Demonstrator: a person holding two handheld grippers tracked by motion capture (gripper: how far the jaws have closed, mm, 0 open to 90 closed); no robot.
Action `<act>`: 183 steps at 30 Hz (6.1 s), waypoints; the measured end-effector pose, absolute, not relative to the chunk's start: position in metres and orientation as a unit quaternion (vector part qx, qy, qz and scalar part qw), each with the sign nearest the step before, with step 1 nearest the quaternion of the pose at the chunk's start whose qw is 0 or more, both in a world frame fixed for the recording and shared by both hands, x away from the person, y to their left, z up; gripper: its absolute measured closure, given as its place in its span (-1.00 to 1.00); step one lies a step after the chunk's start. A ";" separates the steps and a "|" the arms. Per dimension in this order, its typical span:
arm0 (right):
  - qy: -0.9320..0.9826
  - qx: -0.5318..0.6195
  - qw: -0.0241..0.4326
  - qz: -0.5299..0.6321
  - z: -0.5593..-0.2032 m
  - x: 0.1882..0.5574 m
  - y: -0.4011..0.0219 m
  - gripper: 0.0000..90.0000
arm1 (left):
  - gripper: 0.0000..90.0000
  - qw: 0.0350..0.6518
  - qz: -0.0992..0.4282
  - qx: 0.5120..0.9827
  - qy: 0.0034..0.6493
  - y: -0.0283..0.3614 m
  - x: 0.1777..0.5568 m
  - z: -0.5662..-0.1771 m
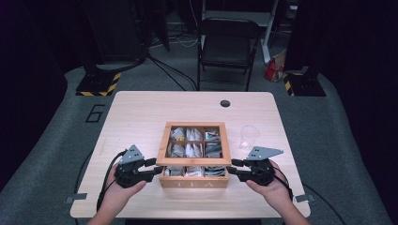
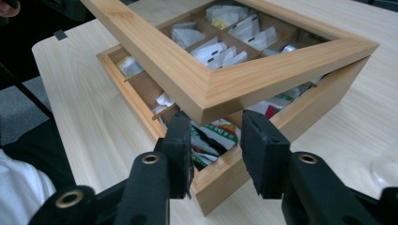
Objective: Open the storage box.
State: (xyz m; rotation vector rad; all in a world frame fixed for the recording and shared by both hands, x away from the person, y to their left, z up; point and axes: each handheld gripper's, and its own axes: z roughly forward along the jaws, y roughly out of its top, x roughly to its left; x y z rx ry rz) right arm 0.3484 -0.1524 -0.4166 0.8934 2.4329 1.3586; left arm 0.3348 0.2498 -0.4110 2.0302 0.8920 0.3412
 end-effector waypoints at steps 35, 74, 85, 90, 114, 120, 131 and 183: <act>0.814 0.297 0.134 0.481 -0.367 0.373 -0.151 0.34 | 0.25 0.449 0.172 0.810 0.335 0.250 0.360 -0.361; 0.811 0.291 0.152 0.485 -0.330 0.407 -0.146 0.28 | 0.18 0.453 0.192 0.798 0.348 0.247 0.408 -0.353; 0.810 0.291 0.149 0.487 -0.327 0.411 -0.146 0.28 | 0.25 0.460 0.192 0.795 0.346 0.245 0.422 -0.356; 0.811 0.292 0.144 0.486 -0.327 0.414 -0.146 0.28 | 0.24 0.459 0.188 0.797 0.345 0.245 0.424 -0.355; 0.813 0.334 0.136 0.457 -0.351 0.457 -0.149 0.06 | 0.24 0.471 0.175 0.788 0.356 0.246 0.449 -0.341; 0.807 0.343 0.130 0.463 -0.358 0.468 -0.143 0.12 | 0.22 0.476 0.177 0.784 0.356 0.246 0.454 -0.341; 0.808 0.339 0.146 0.460 -0.360 0.480 -0.134 0.16 | 0.21 0.479 0.176 0.781 0.358 0.245 0.460 -0.340; 0.793 0.360 0.143 0.471 -0.355 0.503 -0.132 0.26 | 0.33 0.466 0.181 0.776 0.385 0.242 0.499 -0.387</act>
